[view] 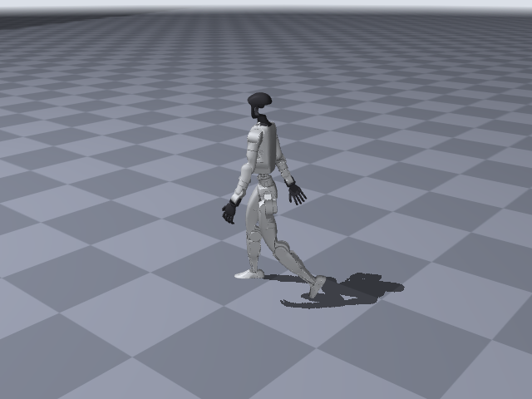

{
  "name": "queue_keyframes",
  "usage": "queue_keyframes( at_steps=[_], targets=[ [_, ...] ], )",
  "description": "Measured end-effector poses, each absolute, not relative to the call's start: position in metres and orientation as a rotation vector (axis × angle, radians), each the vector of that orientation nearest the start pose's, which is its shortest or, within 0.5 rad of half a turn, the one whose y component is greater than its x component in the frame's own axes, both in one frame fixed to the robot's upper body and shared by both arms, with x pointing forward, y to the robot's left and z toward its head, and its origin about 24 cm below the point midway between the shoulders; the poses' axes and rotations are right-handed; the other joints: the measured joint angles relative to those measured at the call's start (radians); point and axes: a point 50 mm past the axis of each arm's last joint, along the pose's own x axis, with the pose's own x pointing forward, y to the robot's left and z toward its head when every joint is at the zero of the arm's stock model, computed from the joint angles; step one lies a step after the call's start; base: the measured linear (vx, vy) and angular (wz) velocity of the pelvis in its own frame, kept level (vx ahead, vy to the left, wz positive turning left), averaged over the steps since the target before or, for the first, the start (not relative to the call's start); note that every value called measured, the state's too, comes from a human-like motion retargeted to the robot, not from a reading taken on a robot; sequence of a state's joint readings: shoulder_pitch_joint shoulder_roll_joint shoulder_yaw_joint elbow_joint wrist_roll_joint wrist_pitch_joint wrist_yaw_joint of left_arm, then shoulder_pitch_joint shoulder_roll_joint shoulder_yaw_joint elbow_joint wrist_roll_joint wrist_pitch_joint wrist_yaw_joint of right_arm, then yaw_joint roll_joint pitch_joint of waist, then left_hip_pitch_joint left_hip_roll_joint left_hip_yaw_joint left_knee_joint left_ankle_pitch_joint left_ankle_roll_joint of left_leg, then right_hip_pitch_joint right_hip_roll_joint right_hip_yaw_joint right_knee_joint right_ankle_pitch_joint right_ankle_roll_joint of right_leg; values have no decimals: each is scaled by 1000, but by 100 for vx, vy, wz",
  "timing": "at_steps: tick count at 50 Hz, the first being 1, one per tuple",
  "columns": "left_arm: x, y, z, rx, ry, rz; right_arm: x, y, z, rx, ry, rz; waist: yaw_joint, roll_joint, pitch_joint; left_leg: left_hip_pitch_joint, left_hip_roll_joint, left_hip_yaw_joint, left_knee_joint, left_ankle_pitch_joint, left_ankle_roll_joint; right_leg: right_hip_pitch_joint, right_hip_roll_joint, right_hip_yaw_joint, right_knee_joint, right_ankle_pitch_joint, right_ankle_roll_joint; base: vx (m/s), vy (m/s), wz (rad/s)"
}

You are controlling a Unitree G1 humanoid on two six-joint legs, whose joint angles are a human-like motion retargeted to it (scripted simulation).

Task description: Walk run

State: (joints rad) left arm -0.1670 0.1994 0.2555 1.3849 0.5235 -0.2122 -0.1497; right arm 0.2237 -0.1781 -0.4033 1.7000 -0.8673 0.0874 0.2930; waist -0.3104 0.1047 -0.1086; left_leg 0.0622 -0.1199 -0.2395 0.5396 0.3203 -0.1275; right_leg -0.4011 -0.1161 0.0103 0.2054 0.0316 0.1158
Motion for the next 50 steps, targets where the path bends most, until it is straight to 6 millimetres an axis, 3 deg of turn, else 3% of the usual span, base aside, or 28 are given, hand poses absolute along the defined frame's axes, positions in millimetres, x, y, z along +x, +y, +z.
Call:
queue_keyframes(
  at_steps=[2, 3, 6, 10, 15, 18, 20, 21, 23, 25, 27, 28, 30, 33, 37, 40, 43, 45, 47, 48, 50],
  targets=[
    [94, 217, -165, 320, 1246, -229, -98, -208, -160, -82, 1953, 331, -12, -17, -11, -97, 38, 125, 176, 113, -49, 66, -31, -57, -14, -28, -14, 103, -46, 119],
    [70, 214, -170, 302, 1356, -265, -76, -214, -164, -69, 1885, 253, -22, -33, -14, -152, 73, 206, 261, 163, -28, 103, -47, -83, -27, -38, -23, 80, -40, 109],
    [6, 206, -175, 279, 1599, -381, -11, -225, -172, -57, 1673, 91, 18, -73, -7, -287, 104, 357, 391, 5, 115, 192, -40, -111, -72, -40, -47, 71, -35, 36],
    [-62, 191, -171, 260, 1781, -470, 79, -247, -162, -142, 1349, -6, 159, -129, 26, -483, 27, 434, 370, -157, 141, 292, -31, -102, -137, -27, -57, 64, -23, -65],
    [-132, 177, -155, 176, 1944, -521, 160, -282, -126, -340, 1043, -64, 244, -124, 44, -631, 104, 551, 13, -280, 271, 409, 37, -194, -187, -77, -65, 80, -22, 30],
    [-163, 169, -143, 100, 2047, -500, 183, -298, -107, -453, 931, -125, 280, -113, 52, -623, 108, 686, -284, -326, 286, 487, 89, -228, -203, -108, -60, 97, -13, 62],
    [-179, 166, -136, 39, 2120, -464, 189, -303, -100, -498, 889, -159, 259, -108, 46, -595, 63, 732, -432, -376, 303, 530, 116, -282, -197, -110, -45, 81, -11, 127],
    [-186, 163, -133, 1, 2151, -444, 187, -303, -101, -504, 889, -169, 257, -116, 39, -572, 55, 780, -456, -361, 341, 543, 117, -287, -182, -92, -28, 100, -9, 94],
    [-195, 155, -128, -83, 2192, -397, 180, -300, -107, -497, 911, -171, 295, -140, 23, -532, 57, 823, -452, -333, 385, 566, 105, -267, -137, -23, 26, 110, -17, -29],
    [-197, 147, -127, -165, 2189, -340, 166, -289, -119, -466, 970, -141, 349, -174, 8, -497, 100, 875, -414, -325, 389, 586, 83, -257, -65, 128, 84, 112, -35, -79],
    [-179, 146, -136, -228, 2120, -296, 146, -275, -133, -413, 1040, -95, 323, -143, -1, -551, 86, 610, -335, -393, 389, 542, 132, -235, 62, 346, 130, 116, 0, 97],
    [-164, 146, -143, -249, 2068, -280, 134, -268, -140, -386, 1075, -76, 306, -112, 10, -538, 105, 593, -303, -411, 389, 506, 188, -164, 153, 427, 142, 100, 24, 189],
    [-126, 147, -157, -238, 1929, -265, 104, -259, -153, -325, 1162, -52, 277, -61, 27, -457, 103, 592, -292, -449, 389, 415, 245, -140, 409, 492, 142, 89, 24, 234],
    [-51, 159, -174, -120, 1670, -275, 46, -243, -168, -207, 1354, 15, 299, 21, 26, -376, 114, 498, -335, -455, 389, 300, 299, -108, 545, 322, 106, 84, 18, 200],
    [57, 170, -177, 115, 1316, -297, -28, -215, -173, -52, 1585, 129, 266, 69, 26, -290, 57, 314, -379, -444, 389, 159, 234, -132, 543, 141, 3, 80, 6, 282],
    [136, 177, -156, 276, 1004, -312, -67, -191, -170, 38, 1696, 221, 187, 77, 20, -247, -5, 121, -393, -435, 389, 84, 109, -175, 376, 75, -34, 65, -16, 342],
    [195, 187, -126, 401, 785, -327, -91, -171, -167, 96, 1762, 285, 148, 40, 20, -203, -80, -16, -369, -449, 389, 43, 22, -127, 125, 75, -34, 74, -34, 274],
    [220, 195, -109, 471, 693, -333, -100, -161, -165, 118, 1779, 329, 130, 4, 32, -152, -129, -93, -352, -459, 389, 20, 5, -3, -31, 38, -58, 64, -34, 220],
    [230, 201, -101, 513, 660, -328, -104, -157, -164, 107, 1788, 370, 135, -15, 51, -88, -150, -133, -344, -461, 389, 19, 28, 164, -158, -7, -48, 87, -39, 116],
    [230, 204, -100, 524, 662, -322, -104, -158, -164, 89, 1795, 389, 144, -20, 62, -52, -153, -138, -343, -460, 389, 35, 33, 220, -214, -40, 23, 80, -28, 62],
    [223, 209, -105, 525, 700, -307, -105, -167, -163, 32, 1814, 405, 152, -30, 73, 14, -166, -147, -334, -447, 389, 40, 14, 184, -246, -69, 101, 78, -18, 46]
  ],
)
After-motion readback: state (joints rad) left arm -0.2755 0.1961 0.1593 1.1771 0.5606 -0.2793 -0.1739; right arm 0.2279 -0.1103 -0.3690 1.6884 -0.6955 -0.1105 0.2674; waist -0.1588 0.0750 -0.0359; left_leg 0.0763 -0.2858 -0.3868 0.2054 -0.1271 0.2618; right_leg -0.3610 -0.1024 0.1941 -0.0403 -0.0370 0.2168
